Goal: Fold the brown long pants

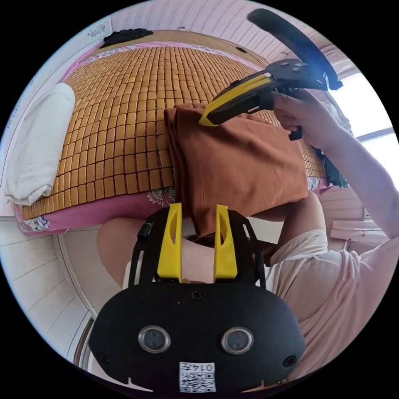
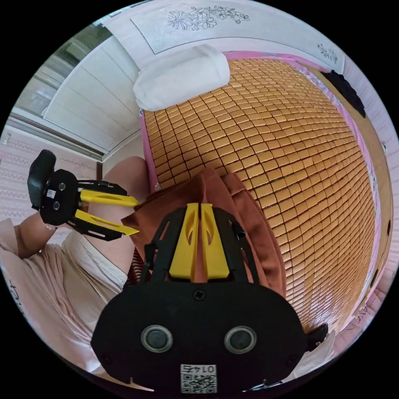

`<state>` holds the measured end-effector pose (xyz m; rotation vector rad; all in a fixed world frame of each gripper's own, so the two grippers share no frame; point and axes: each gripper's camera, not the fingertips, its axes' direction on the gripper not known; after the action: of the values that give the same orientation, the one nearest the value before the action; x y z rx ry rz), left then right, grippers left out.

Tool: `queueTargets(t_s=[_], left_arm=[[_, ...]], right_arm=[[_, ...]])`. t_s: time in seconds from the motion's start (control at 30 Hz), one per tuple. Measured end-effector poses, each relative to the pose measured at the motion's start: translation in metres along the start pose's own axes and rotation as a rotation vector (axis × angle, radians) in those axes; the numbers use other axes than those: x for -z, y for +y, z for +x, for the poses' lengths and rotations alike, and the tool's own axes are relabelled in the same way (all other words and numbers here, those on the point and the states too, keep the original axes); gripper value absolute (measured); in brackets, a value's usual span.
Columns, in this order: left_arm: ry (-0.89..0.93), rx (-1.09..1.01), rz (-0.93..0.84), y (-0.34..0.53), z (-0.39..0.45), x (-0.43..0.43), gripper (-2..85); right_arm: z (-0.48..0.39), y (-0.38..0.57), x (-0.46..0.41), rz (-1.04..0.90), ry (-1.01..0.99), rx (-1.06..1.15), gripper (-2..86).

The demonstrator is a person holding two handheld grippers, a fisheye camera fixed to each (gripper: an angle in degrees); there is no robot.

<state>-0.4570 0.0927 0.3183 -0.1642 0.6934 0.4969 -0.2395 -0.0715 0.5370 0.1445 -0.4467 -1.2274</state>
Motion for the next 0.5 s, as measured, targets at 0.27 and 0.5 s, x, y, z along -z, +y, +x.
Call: queueTargets(t_s=[0.27,0.5], left_arm=[[0.04,0.064,0.038,-0.007,-0.004,-0.011,12.4],[0.065,0.054,-0.063,-0.024,0.004,-0.048,11.4]], right_arm=[[0.039,-0.018,-0.017,0.025,-0.023,-0.083,2.6],[0.04,-0.015,-0.034,-0.077,0.05,-0.018,12.9]])
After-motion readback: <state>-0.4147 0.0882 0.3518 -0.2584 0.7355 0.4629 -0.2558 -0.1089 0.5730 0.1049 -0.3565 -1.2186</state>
